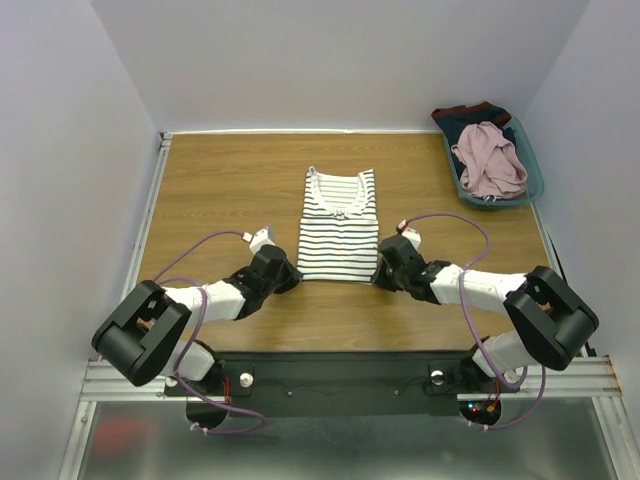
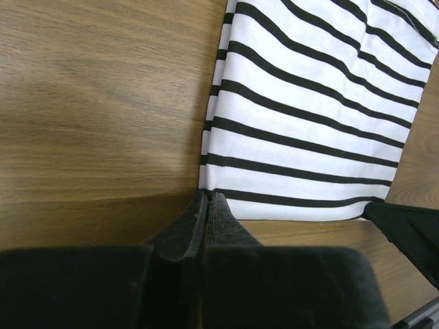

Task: Fold and stack the tank tops
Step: Fold the tank top

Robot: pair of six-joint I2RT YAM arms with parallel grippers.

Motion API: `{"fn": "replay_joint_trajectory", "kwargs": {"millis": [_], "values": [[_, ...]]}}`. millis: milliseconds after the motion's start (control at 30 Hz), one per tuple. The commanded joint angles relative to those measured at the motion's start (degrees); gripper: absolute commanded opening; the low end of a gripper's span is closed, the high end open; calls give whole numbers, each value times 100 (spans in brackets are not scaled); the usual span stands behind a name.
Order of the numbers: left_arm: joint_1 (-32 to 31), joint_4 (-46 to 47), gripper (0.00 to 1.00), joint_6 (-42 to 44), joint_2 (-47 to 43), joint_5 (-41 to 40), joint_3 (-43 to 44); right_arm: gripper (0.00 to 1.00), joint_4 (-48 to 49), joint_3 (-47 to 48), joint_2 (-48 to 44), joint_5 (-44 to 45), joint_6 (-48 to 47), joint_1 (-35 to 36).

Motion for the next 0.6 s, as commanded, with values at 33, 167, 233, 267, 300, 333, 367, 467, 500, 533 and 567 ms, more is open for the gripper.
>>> {"fn": "replay_joint_trajectory", "kwargs": {"millis": [33,167,233,267,300,333,367,467,500,533,567], "values": [[-205,-21,0,189,-310,39,112,0,-4,116,-110,2,-354,71],[-740,-451,0,-188,-943,-241,-116,0,-372,-226,-690,54,-346,307],[-1013,-819,0,-565,-1373,-539,-187,0,-574,-332,-1006,133,-180,657],[-1319,-935,0,-715,-1680,-619,-283,0,-810,-367,-1321,272,-101,816],[-1444,-1040,0,-968,-1839,-707,-327,0,-943,-446,-1481,352,-13,975],[-1593,-1328,0,-1136,-2006,-873,-371,0,-1075,-473,-1622,501,179,1289],[-1707,-1462,0,-1260,-2164,-936,-415,0,-1329,-508,-1780,572,294,1449],[-2391,-2015,0,-1735,-2937,-1199,-547,0,-1812,-596,-2307,800,699,2029],[-2524,-2147,0,-1866,-3061,-1269,-556,0,-1936,-605,-2500,862,804,2188],[-2665,-2358,0,-1981,-3167,-1409,-539,0,-2051,-561,-2563,941,1023,2502],[-2832,-2551,0,-2182,-3316,-1489,-486,0,-2235,-535,-2624,1098,1130,2679]]}}
